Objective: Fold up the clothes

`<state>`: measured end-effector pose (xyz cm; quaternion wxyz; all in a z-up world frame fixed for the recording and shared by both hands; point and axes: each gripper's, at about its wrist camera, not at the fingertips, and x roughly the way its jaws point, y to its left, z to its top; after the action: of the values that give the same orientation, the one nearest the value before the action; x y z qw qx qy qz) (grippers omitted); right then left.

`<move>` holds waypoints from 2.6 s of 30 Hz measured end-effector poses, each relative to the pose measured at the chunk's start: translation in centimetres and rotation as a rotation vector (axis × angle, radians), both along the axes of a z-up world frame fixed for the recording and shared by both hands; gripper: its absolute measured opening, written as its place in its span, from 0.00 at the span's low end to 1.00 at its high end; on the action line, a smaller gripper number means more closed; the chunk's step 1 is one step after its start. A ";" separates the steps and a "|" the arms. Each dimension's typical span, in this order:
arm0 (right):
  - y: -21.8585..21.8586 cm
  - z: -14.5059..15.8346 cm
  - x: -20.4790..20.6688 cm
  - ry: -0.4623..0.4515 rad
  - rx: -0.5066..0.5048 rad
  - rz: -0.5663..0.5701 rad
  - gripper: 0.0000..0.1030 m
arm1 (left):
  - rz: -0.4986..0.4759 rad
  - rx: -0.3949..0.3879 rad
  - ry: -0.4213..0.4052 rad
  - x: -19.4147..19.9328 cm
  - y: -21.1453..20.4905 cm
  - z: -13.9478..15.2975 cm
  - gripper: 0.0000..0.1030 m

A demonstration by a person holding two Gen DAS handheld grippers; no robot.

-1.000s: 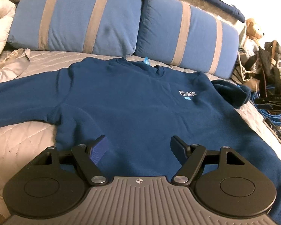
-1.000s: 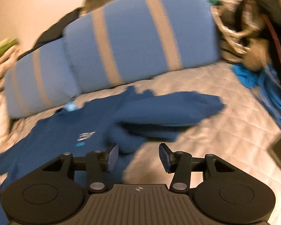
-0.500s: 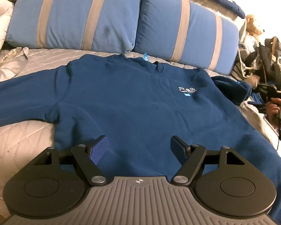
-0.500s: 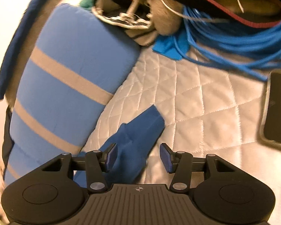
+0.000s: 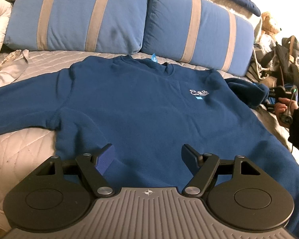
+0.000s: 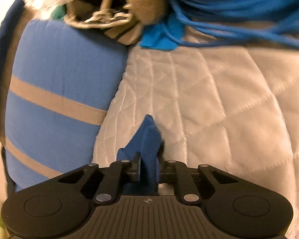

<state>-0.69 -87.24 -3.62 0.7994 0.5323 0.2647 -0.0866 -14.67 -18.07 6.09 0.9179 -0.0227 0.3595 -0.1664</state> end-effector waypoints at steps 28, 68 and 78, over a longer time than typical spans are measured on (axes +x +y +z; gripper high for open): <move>-11.1 12.9 -11.8 0.230 -0.927 -0.299 0.17 | -0.003 -0.014 -0.014 -0.1 0.2 0.1 0.72; 29.5 18.5 -15.2 -0.357 -0.955 0.946 1.00 | 0.226 0.006 -0.300 -4.0 8.3 4.5 0.72; 34.5 14.8 -15.4 -0.351 -0.859 1.073 1.00 | 0.537 0.088 -0.312 -5.3 18.7 4.3 0.72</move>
<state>-16.10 -52.74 11.19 0.9019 -0.0280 0.3000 0.3096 -19.97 0.64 10.35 0.9733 -0.0514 0.2022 0.0961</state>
